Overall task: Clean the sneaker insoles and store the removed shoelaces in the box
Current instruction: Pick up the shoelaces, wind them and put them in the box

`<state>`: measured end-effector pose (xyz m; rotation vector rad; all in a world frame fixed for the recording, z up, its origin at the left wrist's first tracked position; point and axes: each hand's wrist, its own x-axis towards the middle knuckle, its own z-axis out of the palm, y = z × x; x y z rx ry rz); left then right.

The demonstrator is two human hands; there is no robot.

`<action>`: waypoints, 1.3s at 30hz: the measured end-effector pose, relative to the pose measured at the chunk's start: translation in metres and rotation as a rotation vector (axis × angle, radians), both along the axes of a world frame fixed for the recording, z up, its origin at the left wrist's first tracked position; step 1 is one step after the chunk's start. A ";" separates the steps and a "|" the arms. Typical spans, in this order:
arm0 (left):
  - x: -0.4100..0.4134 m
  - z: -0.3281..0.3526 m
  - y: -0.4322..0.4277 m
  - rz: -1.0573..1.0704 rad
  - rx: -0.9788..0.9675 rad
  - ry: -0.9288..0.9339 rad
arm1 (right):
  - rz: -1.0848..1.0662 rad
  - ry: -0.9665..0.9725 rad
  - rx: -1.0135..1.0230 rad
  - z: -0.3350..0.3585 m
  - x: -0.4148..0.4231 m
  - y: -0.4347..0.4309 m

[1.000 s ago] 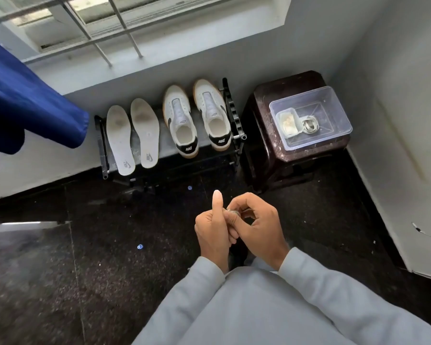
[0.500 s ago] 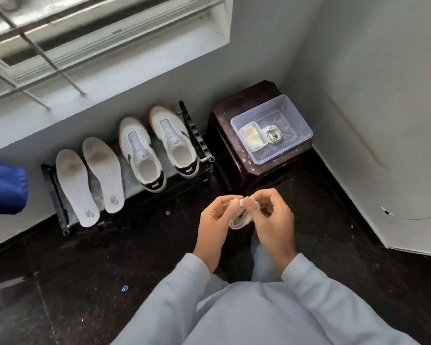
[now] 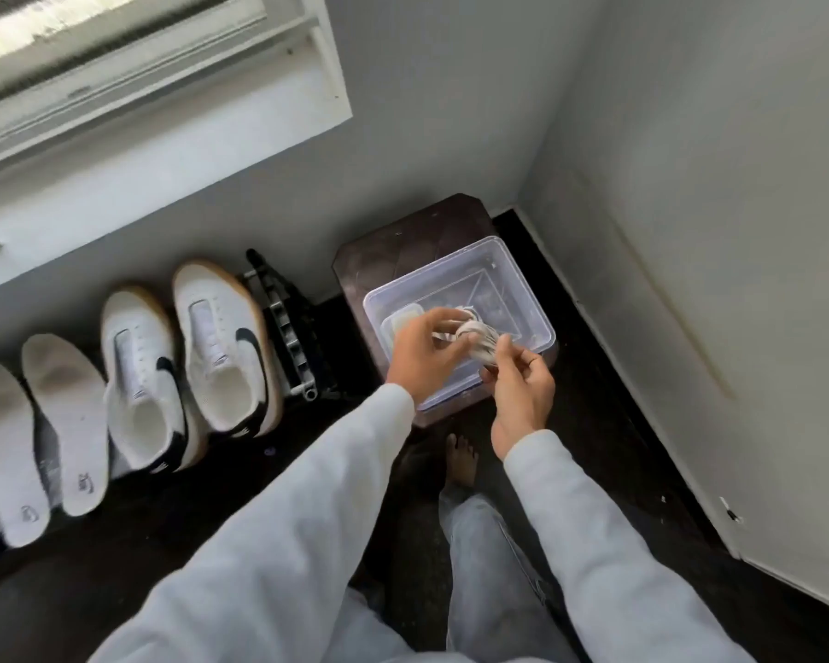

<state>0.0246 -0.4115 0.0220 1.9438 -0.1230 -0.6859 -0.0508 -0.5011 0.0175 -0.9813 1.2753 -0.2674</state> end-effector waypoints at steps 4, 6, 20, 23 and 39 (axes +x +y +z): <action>0.049 -0.046 -0.051 -0.047 0.151 -0.008 | -0.050 0.060 0.051 -0.050 0.040 -0.040; 0.066 -0.069 -0.066 -0.106 0.235 -0.055 | -0.039 0.128 0.015 -0.070 0.052 -0.050; 0.098 -0.128 -0.113 -0.441 0.454 -0.216 | 0.173 0.315 -0.126 -0.124 0.071 -0.083; 0.093 -0.127 -0.113 -0.415 0.456 -0.245 | 0.189 0.333 -0.162 -0.125 0.071 -0.083; 0.000 -0.056 0.007 -0.255 0.503 -0.465 | 1.105 0.293 -0.755 -0.062 0.009 -0.028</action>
